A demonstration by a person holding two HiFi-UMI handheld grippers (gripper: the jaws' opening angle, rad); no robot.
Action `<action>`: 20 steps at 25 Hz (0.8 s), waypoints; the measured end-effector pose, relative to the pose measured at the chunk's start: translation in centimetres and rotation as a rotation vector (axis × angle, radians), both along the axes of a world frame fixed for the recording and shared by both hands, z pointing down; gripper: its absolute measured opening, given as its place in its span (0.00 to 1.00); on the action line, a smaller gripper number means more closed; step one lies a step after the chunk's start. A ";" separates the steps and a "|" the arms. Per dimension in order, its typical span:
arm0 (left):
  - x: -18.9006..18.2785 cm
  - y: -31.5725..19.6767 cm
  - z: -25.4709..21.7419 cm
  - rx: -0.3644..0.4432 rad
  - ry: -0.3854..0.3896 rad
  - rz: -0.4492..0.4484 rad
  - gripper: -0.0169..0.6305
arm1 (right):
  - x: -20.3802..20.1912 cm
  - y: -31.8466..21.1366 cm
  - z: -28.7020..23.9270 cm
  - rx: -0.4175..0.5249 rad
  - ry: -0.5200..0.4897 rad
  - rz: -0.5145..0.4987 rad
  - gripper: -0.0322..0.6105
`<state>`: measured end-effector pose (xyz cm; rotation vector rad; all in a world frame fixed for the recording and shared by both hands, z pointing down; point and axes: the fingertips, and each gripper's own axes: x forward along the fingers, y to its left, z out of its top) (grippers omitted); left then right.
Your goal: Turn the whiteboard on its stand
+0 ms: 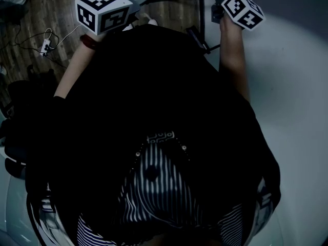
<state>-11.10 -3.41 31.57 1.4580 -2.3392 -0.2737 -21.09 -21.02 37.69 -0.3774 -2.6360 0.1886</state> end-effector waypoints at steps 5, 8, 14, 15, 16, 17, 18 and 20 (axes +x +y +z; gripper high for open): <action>-0.3 0.8 0.3 -0.005 -0.006 -0.020 0.03 | -1.9 -0.4 0.7 -0.035 0.017 0.005 0.46; -0.4 1.1 0.5 -0.008 -0.003 -0.030 0.03 | -3.2 -0.6 1.0 -0.040 0.026 0.015 0.44; -0.4 1.1 0.3 -0.010 -0.007 -0.036 0.03 | -3.4 -0.5 1.2 0.102 0.018 0.004 0.32; -0.3 1.1 0.4 -0.010 -0.005 -0.037 0.03 | -3.4 -0.5 1.2 0.113 0.017 0.007 0.31; -0.2 1.1 0.4 -0.011 -0.003 -0.038 0.03 | -3.4 -0.4 1.1 0.118 0.014 0.012 0.31; -0.2 1.1 0.5 -0.013 -0.002 -0.039 0.03 | -3.4 -0.3 1.1 0.121 0.010 0.017 0.31; -0.1 1.2 0.5 -0.014 -0.001 -0.040 0.03 | -3.4 -0.1 1.0 0.123 0.007 0.019 0.31; 0.0 1.3 0.5 -0.015 0.003 -0.043 0.03 | -3.5 0.1 0.8 0.129 0.006 0.017 0.31</action>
